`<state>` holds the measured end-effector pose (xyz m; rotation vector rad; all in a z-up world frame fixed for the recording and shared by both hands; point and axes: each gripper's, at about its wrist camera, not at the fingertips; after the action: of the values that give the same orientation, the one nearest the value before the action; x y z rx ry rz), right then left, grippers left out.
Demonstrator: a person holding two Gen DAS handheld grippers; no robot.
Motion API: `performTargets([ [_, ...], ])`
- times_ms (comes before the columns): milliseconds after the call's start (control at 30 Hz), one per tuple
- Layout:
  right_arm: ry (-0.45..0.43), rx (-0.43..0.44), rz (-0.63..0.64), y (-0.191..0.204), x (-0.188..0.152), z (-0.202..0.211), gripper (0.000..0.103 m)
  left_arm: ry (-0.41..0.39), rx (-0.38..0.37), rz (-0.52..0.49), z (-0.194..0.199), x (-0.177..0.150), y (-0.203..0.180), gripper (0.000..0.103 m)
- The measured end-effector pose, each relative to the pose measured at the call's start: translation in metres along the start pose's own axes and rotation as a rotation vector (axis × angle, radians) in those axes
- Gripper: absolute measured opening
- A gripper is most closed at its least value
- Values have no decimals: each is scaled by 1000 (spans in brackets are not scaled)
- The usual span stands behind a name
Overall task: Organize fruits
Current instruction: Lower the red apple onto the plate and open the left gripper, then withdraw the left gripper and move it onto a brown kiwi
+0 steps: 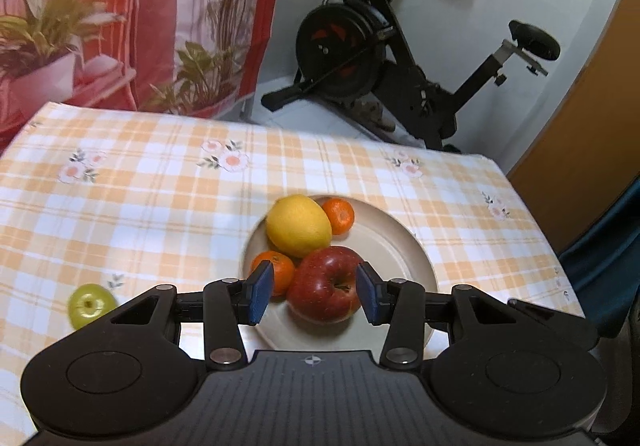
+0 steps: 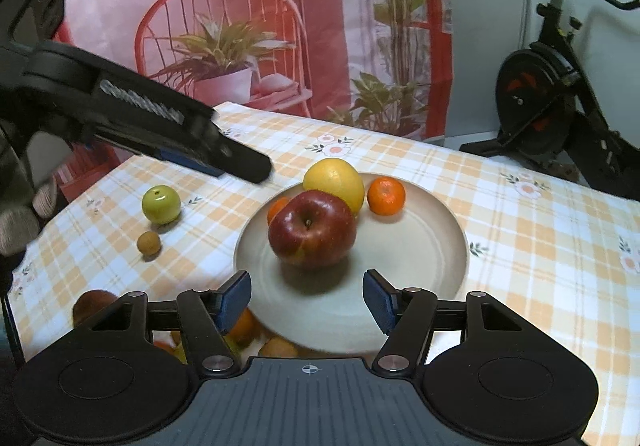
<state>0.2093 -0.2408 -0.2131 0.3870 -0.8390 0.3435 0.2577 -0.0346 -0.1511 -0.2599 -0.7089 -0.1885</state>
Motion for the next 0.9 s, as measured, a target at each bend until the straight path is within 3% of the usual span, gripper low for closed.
performTargets([
  [467,-5,-30,-75,17,-32,21,55,-63,114,29,64,-20,66,48],
  [900,-7,-74,-119,21,-43,25,48,-15,153,86,62,-45,114,47],
])
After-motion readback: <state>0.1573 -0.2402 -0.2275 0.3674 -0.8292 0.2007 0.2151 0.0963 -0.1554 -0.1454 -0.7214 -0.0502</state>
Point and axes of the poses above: each gripper's, at about its wrist camera, not at the fingertips, and z roughly against the way its jaws point, y to its left, x to its top, and after that the axes turned 4 degrees about x, right-handed
